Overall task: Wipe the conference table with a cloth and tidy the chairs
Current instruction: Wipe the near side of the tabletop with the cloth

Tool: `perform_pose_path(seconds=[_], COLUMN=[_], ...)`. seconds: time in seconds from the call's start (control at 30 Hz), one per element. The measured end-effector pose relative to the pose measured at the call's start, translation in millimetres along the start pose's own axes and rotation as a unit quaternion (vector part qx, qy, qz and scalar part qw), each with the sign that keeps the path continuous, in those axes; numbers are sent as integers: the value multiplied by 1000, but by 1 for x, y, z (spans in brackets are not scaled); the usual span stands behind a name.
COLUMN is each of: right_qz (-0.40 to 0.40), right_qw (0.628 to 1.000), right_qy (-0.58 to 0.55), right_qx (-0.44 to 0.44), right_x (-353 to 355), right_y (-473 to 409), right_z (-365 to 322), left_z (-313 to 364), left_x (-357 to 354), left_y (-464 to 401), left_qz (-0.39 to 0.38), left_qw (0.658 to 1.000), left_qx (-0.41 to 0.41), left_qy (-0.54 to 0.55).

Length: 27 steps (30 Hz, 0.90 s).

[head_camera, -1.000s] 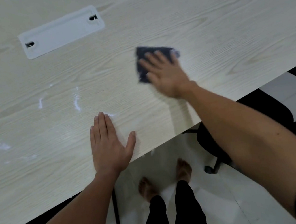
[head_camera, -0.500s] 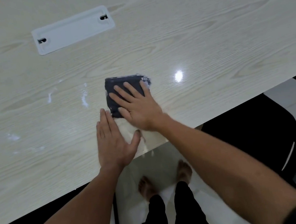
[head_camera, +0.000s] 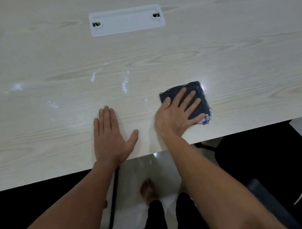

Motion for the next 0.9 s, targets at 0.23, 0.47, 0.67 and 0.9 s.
perform_pose_path(seconds=[0.23,0.47,0.67,0.9], right_qz=[-129,-129,-47,-174], right_qw=[927,884,992,852], right_qy=[66,127,24,119], right_qx=[346,431,112,480], right_x=[-65,-27,-38,-90], right_y=[22,-89,-108,-22], right_z=[-111,-99,-142,-198], left_z=[-3,-3,-4,-5], left_x=[-6,-1,-2,-1], left_y=[1,3,1,-2], left_qz=[-12,1,-5,-20], left_qw=[999,1000,1000,999], left_qx=[-3,-2,4,6], left_qy=[-45,-19,-17,-43])
Point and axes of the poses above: each hand's wrist, its own y-axis away from the middle knuckle, its own x-axis out of the back of the hand, z = x × y, the point moved 5 cm from there along -y, towards the middle knuckle, and after that the axes turned 8 degrees about -y, right-handed, at the moved point
